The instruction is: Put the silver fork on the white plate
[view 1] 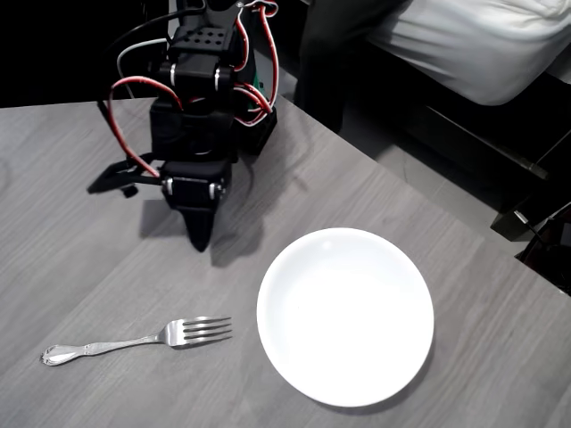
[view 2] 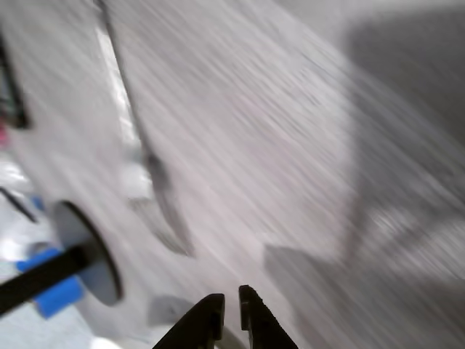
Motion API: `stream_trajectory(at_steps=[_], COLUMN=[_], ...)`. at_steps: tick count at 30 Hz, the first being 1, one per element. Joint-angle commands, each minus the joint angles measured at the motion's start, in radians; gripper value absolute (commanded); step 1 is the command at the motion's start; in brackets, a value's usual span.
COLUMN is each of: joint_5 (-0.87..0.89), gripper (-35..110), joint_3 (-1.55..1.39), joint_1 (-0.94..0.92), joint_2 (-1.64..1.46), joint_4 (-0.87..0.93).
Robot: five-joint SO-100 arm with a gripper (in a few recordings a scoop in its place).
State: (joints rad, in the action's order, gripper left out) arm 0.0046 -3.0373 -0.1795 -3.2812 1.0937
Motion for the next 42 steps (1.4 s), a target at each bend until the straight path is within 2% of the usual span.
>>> stream_trajectory(at_steps=[1,5,10,12,15,18,28,42], joint_5=[-0.066,-0.141,-0.115,-0.083,-0.094,-0.153,-0.222,-0.319], gripper=[0,0,2,6,5,14,22,22], joint_3=[0.063,0.164,0.488,0.704,1.06,1.21,1.247,1.391], joint_1=[-0.067,-0.055,-0.052,-0.064,-0.048,-0.028,-0.017,-0.031], joint_2=[-0.026,0.118,0.583,0.842,1.27,1.525,1.73,1.954], joint_4=[-0.067,-0.124,-0.146,-0.075,0.133,0.176,0.106,0.084])
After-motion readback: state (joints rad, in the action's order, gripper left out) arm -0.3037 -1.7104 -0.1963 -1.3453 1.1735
